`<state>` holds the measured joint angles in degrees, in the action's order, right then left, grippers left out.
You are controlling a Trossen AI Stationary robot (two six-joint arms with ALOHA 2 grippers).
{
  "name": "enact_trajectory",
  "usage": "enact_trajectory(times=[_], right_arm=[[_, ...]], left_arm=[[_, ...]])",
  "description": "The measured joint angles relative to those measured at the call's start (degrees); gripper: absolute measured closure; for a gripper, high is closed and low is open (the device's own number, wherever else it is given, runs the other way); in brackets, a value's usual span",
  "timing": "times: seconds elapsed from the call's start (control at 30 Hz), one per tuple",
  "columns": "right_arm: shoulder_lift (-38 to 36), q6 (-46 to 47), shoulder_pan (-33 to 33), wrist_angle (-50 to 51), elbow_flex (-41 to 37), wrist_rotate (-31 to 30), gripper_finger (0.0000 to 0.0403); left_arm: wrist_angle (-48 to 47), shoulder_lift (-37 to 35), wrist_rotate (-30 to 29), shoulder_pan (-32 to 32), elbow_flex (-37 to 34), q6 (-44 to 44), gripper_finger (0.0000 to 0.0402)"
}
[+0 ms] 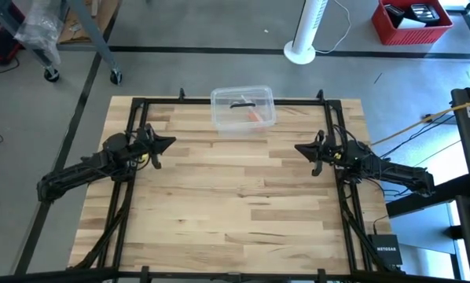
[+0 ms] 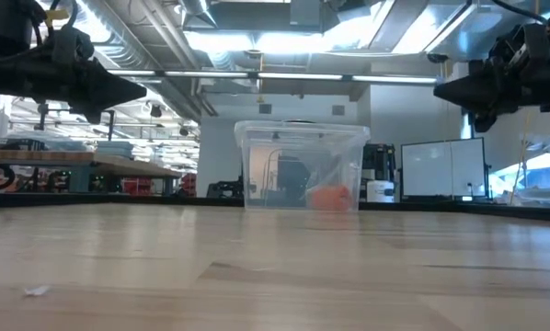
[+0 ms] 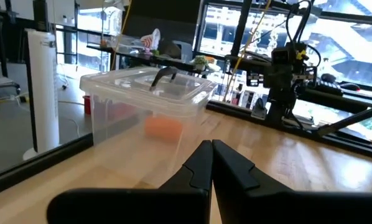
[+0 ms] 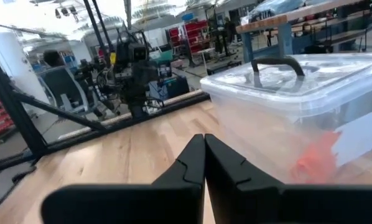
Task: Roll bandage
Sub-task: Return to Home Position
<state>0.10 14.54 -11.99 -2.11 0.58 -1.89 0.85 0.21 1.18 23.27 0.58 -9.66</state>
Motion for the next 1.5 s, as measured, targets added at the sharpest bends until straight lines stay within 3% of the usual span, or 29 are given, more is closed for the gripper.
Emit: enact_trajectory(times=[1.5], right_arm=[[0.87, 1.66, -0.01, 1.35, 0.15, 0.01, 0.0391]], left_arm=[[-0.18, 0.11, 0.03, 0.02, -0.04, 0.01, 0.0400]])
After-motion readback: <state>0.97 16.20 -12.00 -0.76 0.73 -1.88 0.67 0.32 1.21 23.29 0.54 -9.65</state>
